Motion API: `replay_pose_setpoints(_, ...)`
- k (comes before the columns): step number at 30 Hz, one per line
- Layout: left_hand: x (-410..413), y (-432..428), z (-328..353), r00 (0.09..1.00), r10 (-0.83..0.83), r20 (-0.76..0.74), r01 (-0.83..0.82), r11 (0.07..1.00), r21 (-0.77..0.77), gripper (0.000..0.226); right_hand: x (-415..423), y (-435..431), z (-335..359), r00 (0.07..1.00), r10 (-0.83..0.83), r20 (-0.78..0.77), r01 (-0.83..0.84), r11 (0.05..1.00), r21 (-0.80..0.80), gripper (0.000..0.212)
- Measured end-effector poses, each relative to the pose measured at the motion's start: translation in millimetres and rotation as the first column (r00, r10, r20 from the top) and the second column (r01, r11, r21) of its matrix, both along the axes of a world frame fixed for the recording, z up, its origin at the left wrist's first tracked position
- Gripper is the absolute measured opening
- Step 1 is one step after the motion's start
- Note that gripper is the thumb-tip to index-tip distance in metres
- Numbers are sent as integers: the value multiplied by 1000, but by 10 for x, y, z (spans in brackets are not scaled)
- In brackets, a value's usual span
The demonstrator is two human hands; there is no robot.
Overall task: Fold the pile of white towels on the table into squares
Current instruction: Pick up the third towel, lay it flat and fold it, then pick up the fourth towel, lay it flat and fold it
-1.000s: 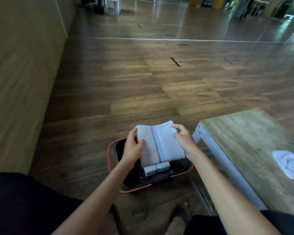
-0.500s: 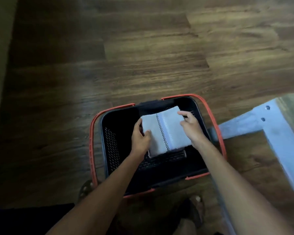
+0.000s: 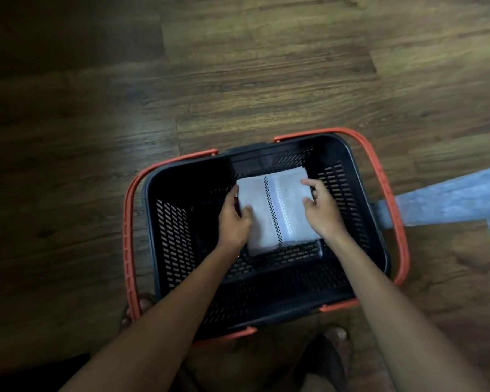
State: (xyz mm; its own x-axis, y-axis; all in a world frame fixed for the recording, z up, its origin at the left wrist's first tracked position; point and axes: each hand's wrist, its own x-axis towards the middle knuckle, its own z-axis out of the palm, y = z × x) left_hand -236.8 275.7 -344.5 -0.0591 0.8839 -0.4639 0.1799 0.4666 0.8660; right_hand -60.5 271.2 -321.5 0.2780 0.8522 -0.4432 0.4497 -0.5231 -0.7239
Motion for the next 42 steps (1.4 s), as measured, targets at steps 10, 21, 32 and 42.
replay_pose_setpoints(10, 35, -126, 2, 643, -219, -734, 539, 811, 230, 66, -335, 1, -1, 609, 373, 700, -469, 881, -61, 58)
replay_pose_setpoints(21, -71, -33, -415, 360, -457, -813, 738, 673, -52, 76, -137, 33, -493, 457, 505, 732, -538, 813, -224, 76)
replay_pose_setpoints(32, -173, 111, 242, 299, -587, -753, 769, 615, -174, 63, -194, 43, 114, 460, 623, 632, -522, 766, -375, 66)
replay_pose_setpoints(42, -315, 140, 2352, 379, -362, -852, 794, 599, 99, 35, -147, -324, 2180, 700, 320, 639, -330, 938, -109, 34)
